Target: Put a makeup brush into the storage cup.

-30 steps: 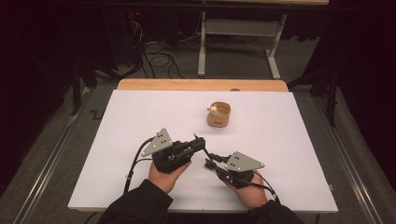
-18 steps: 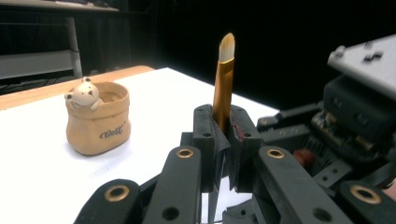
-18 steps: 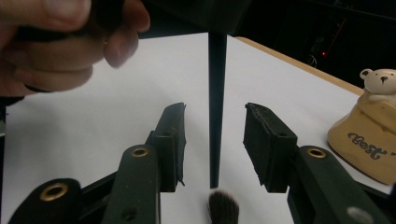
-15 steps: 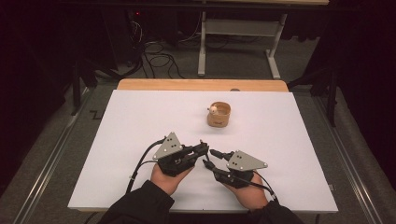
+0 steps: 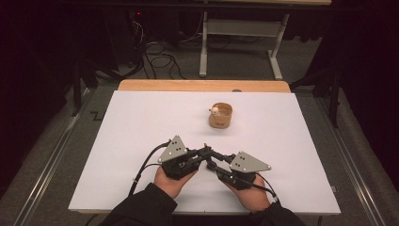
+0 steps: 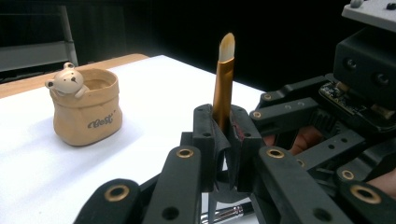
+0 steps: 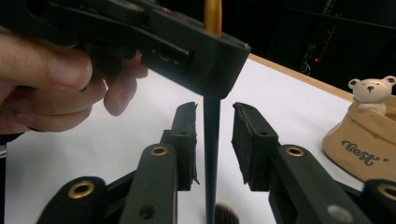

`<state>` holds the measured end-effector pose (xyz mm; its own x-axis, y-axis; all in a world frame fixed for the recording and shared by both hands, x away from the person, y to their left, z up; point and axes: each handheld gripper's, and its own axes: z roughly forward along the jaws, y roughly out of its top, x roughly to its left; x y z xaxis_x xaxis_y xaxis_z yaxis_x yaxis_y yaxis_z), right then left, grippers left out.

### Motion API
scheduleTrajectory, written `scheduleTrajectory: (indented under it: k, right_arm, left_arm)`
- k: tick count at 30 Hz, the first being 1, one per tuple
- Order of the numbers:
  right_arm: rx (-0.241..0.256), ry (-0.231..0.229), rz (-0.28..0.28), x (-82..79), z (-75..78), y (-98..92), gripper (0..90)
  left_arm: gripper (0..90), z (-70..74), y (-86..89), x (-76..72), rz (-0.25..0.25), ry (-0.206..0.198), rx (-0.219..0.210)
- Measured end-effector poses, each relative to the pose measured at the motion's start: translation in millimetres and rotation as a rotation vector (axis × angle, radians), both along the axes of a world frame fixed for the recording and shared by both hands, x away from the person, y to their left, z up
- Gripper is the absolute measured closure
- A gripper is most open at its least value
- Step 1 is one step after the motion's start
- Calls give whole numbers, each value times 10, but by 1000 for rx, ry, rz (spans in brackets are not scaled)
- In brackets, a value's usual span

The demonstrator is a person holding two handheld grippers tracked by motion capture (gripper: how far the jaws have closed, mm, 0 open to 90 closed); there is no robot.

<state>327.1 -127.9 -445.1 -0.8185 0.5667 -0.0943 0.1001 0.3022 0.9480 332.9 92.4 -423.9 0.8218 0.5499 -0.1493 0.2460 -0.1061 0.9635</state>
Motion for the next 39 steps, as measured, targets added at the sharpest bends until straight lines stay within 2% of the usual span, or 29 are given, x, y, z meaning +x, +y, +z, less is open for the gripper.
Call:
scheduleTrajectory:
  k: [13, 23, 25, 30, 32, 36, 39]
  right_arm:
    - [-3, -4, 3, -15, -2, 7, 838]
    - [-2, -2, 6, -16, 9, 5, 847]
    - [4, -4, 1, -17, 18, -4, 847]
    - [5, -3, -8, -4, 28, -28, 847]
    - [7, -2, -17, 1, 33, -41, 847]
    - [5, -2, -27, 15, 40, -63, 847]
    - [9, -2, -42, 34, 51, -102, 846]
  left_arm:
    - [835, -4, -8, -4, -7, -1, -3]
    - [820, 5, -8, -13, 0, -6, -6]
    - [739, 17, 0, -16, 8, -9, -12]
    - [664, 69, 69, -25, 22, -17, -26]
    - [622, 85, 97, -38, 23, -21, -21]
    - [597, 95, 163, -68, 26, -27, 8]
    - [548, 94, 282, -78, 44, -27, 33]
